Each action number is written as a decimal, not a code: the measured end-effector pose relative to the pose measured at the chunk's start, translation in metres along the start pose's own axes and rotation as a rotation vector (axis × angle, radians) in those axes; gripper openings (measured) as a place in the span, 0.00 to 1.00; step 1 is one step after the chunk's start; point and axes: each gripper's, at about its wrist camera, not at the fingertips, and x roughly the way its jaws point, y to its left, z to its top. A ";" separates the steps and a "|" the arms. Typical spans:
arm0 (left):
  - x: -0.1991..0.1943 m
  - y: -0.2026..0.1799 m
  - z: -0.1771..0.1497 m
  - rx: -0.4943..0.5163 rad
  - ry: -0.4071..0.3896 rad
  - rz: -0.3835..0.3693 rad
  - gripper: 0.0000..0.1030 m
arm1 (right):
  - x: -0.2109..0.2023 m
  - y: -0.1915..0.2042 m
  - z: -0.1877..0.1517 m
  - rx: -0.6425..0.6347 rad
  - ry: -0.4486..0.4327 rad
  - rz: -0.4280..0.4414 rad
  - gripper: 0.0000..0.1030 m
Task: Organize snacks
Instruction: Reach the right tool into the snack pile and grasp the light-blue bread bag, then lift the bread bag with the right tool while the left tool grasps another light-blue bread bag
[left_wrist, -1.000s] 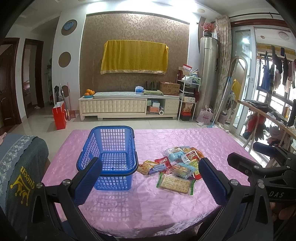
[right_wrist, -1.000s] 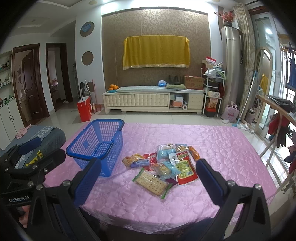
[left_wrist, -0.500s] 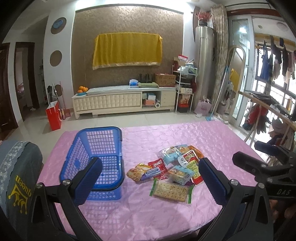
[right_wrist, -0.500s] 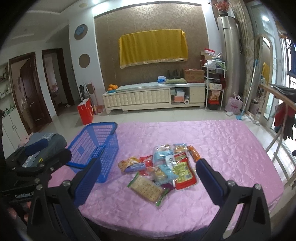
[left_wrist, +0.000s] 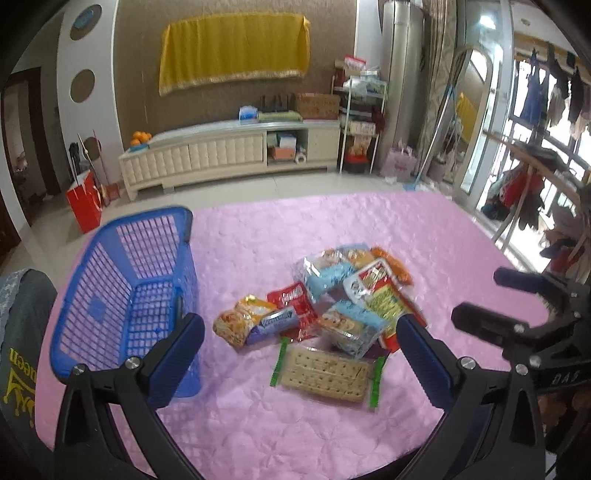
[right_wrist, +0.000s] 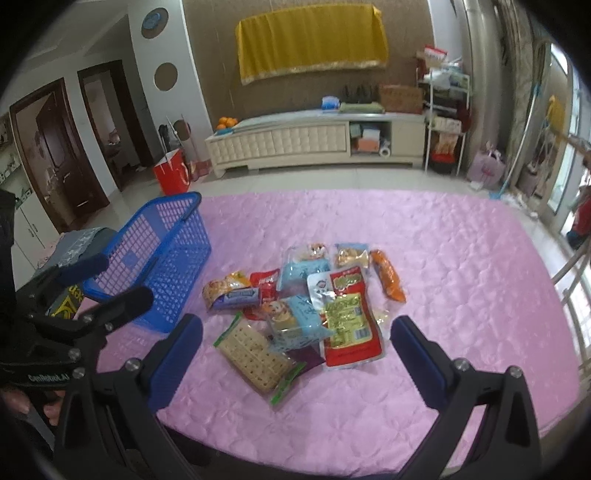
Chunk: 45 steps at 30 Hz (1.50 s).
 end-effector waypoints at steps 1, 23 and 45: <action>0.007 0.000 -0.002 -0.003 0.015 0.006 1.00 | 0.008 -0.003 0.001 -0.006 0.017 0.004 1.00; 0.084 0.017 -0.031 -0.006 0.177 0.055 0.91 | 0.150 -0.005 -0.006 -0.106 0.359 0.163 0.88; 0.097 -0.010 0.009 0.067 0.151 0.010 0.91 | 0.109 -0.049 0.013 -0.027 0.200 0.074 0.68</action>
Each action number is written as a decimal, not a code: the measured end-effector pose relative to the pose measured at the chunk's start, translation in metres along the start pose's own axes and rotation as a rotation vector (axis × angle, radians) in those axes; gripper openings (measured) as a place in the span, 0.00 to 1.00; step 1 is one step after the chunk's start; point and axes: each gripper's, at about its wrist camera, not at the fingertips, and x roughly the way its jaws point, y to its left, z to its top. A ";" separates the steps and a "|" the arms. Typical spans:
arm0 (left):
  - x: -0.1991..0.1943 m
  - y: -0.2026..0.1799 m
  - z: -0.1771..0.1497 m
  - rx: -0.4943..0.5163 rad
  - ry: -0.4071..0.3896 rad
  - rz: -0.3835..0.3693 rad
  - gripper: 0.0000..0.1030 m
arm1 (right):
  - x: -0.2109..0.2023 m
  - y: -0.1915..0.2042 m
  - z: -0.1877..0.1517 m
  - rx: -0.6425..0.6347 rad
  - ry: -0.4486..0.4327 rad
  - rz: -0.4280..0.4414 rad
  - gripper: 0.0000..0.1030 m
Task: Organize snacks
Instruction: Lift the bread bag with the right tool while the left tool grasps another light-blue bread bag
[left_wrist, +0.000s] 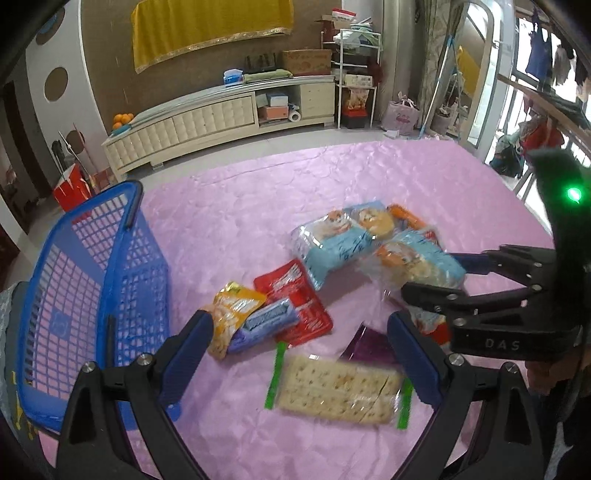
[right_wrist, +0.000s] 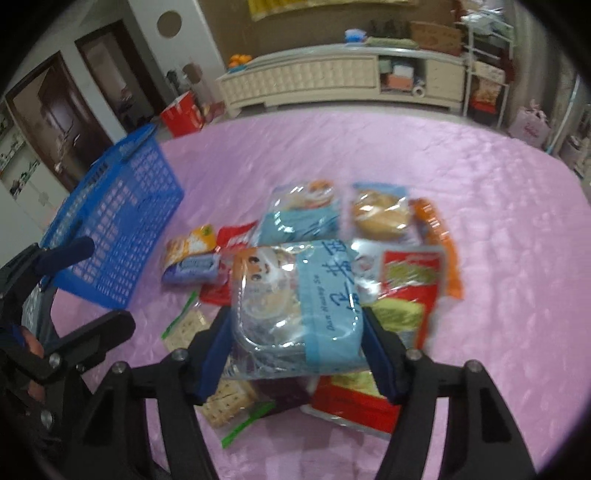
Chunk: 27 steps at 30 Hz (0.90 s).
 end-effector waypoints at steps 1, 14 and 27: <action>0.003 0.001 0.004 -0.020 0.006 -0.017 0.91 | -0.004 0.000 0.001 -0.012 -0.022 -0.041 0.68; 0.066 -0.002 0.054 -0.152 0.082 -0.047 0.91 | -0.009 -0.025 0.034 0.079 -0.148 -0.214 0.68; 0.134 -0.014 0.079 -0.127 0.190 -0.081 0.91 | 0.016 -0.047 0.039 0.152 -0.181 -0.291 0.68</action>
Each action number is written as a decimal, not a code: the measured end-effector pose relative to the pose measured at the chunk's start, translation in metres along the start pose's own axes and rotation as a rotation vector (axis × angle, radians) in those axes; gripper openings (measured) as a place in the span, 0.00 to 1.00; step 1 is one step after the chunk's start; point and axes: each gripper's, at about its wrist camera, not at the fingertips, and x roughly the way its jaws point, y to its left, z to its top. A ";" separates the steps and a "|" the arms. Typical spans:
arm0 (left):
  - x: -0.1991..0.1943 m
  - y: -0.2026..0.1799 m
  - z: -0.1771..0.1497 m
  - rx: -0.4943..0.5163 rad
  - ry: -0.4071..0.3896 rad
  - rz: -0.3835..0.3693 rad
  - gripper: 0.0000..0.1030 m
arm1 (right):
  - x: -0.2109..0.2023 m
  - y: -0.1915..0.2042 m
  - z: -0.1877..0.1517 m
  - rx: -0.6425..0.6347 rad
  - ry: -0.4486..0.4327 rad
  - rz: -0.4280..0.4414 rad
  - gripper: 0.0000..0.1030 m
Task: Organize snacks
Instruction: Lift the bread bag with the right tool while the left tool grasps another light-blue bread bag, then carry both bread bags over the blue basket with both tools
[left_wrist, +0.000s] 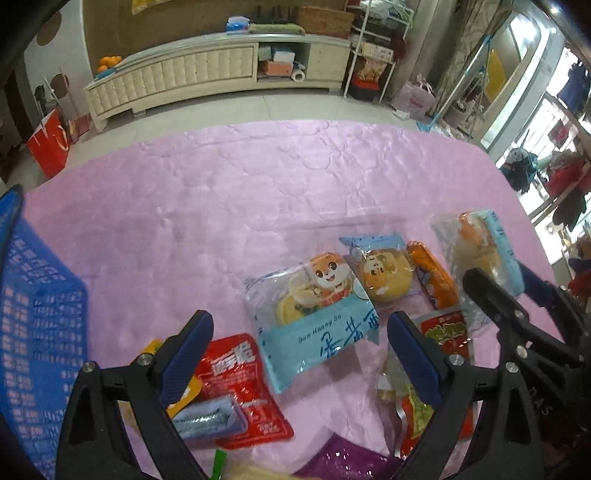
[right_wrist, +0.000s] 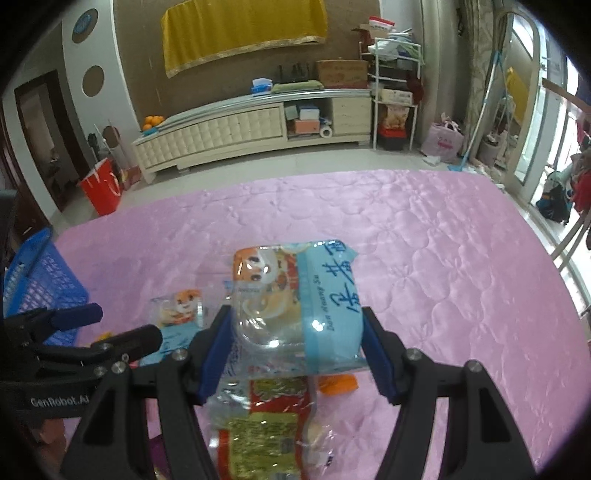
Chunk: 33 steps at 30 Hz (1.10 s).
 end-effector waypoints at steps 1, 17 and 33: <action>0.007 -0.001 0.002 0.002 0.017 0.003 0.91 | 0.001 0.000 -0.001 -0.012 -0.002 -0.015 0.68; 0.045 -0.011 0.019 0.025 0.081 0.011 0.91 | 0.010 -0.015 -0.009 -0.012 0.020 -0.033 0.69; 0.005 -0.020 0.004 0.096 -0.013 -0.014 0.69 | 0.009 -0.009 -0.008 -0.015 0.040 -0.013 0.68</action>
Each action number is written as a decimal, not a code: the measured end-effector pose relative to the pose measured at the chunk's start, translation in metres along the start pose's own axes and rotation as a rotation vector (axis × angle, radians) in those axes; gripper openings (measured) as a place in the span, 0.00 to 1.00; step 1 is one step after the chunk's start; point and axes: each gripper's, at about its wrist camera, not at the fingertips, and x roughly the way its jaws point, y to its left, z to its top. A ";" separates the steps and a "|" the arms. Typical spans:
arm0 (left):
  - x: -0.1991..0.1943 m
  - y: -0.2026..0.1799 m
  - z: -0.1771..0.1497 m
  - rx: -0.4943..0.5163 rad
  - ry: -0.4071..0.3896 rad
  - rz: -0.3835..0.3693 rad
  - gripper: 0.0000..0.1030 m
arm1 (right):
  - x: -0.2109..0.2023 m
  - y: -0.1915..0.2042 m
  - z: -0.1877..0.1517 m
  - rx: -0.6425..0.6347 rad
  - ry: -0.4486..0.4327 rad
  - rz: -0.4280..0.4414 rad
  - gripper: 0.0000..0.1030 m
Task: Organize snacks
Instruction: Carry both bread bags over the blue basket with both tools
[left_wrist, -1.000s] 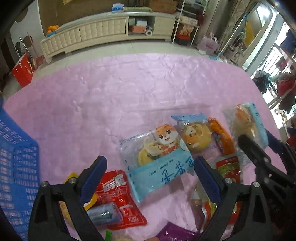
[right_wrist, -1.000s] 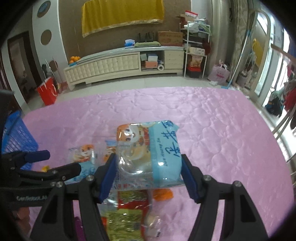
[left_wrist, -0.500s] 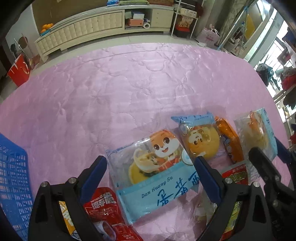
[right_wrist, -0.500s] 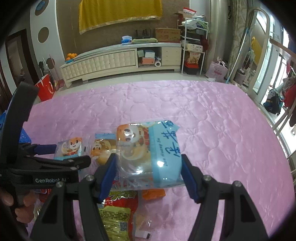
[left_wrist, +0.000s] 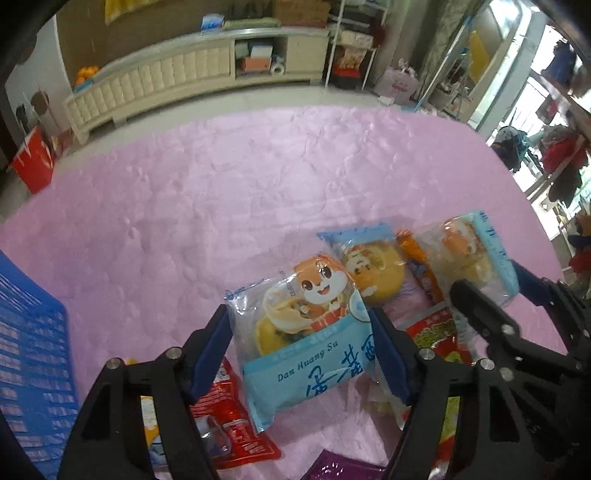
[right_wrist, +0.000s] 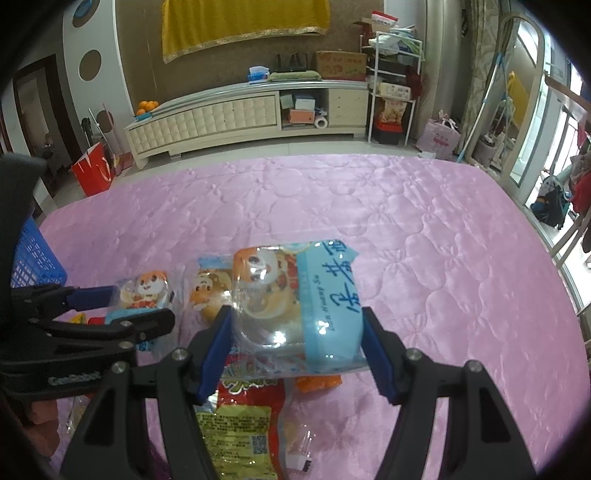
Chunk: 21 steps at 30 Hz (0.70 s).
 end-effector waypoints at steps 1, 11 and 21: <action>-0.008 -0.001 0.000 0.012 -0.016 0.012 0.69 | -0.002 0.000 0.001 0.003 -0.002 0.004 0.68; -0.084 0.024 -0.014 0.006 -0.110 -0.006 0.69 | -0.047 0.023 0.012 -0.016 -0.043 0.012 0.68; -0.167 0.061 -0.050 -0.018 -0.201 0.005 0.69 | -0.107 0.075 0.024 -0.051 -0.101 0.064 0.68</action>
